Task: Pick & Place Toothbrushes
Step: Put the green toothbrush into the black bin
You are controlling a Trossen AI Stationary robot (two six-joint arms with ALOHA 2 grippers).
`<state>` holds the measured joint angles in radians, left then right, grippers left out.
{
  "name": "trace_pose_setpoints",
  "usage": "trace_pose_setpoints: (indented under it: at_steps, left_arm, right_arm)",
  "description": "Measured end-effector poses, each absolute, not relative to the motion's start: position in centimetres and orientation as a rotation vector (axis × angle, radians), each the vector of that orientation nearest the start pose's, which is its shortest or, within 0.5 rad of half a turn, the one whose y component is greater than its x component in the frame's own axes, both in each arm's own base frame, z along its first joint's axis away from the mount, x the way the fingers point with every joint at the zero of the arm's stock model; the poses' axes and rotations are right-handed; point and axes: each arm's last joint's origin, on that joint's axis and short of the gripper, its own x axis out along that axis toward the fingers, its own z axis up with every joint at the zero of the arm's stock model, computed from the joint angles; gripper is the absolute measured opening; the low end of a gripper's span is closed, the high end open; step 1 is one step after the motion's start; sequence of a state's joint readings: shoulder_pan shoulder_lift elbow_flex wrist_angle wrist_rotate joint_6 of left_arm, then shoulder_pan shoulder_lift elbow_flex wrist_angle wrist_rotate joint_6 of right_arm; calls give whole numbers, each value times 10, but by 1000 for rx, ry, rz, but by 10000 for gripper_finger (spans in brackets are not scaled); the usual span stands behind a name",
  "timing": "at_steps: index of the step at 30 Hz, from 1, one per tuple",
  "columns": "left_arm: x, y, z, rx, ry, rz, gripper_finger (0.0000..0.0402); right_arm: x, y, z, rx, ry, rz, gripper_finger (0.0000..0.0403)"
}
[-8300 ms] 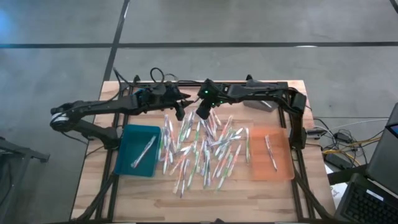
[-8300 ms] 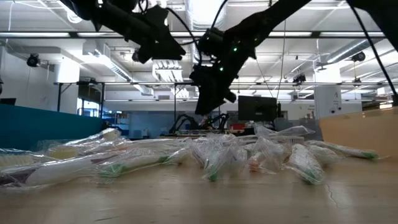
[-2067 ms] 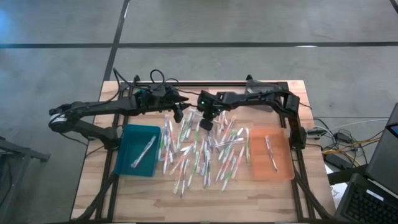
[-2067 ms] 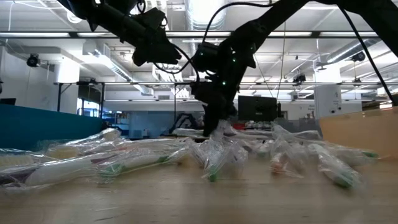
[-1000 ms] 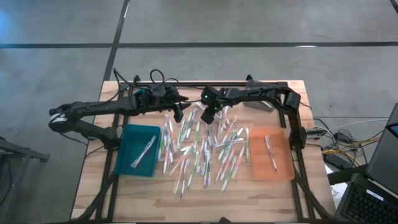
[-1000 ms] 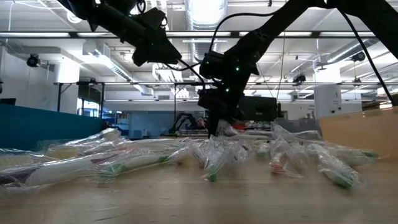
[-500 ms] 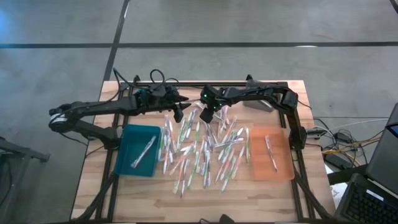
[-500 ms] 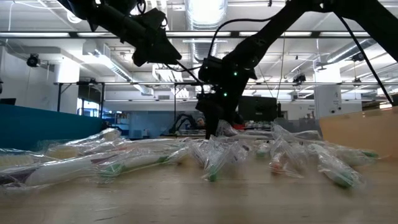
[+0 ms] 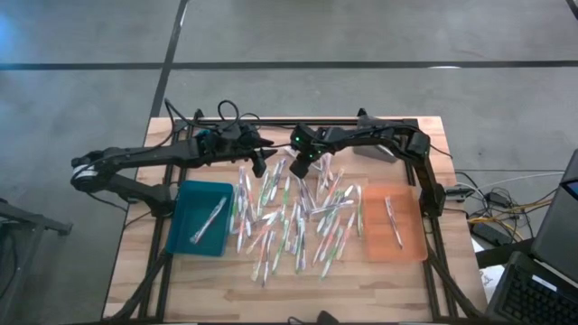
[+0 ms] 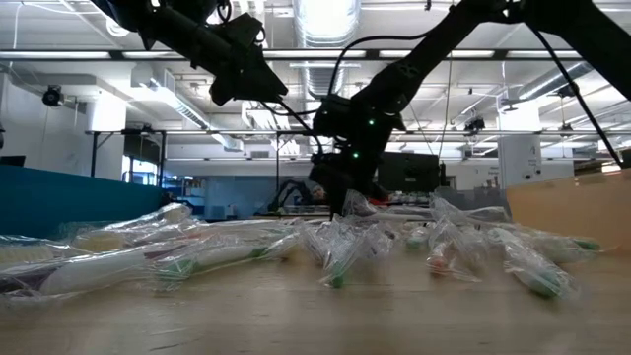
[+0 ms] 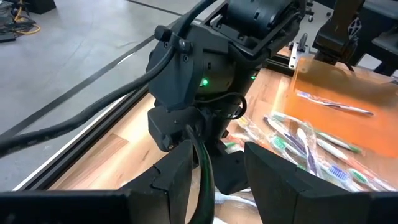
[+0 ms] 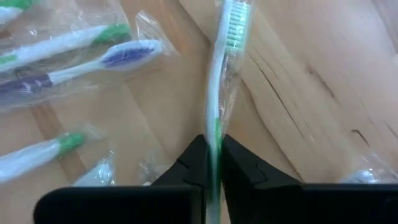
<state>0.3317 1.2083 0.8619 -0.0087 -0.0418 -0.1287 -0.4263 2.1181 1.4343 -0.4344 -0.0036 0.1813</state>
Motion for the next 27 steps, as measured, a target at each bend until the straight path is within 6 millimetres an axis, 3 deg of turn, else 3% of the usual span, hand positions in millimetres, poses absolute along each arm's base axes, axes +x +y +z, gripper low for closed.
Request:
trace_pose_setpoints:
  at_steps: [6, 12, 20, 27]
  left_arm:
    - [253, 88, 291, -174, 325, 393, 151]
    - [253, 88, 290, -175, 330, 393, 151]
    - [252, 88, 290, -176, 336, 393, 151]
    - [252, 88, 290, -176, 336, 391, 151]
  right_arm:
    - [395, -179, 151, 416, 1017, -432, 18]
    - [388, -176, 193, 336, 1003, -405, 16]
    - [341, -164, 253, 167, 1137, -551, 18]
    - [285, -156, 287, 136, 1164, -693, 20]
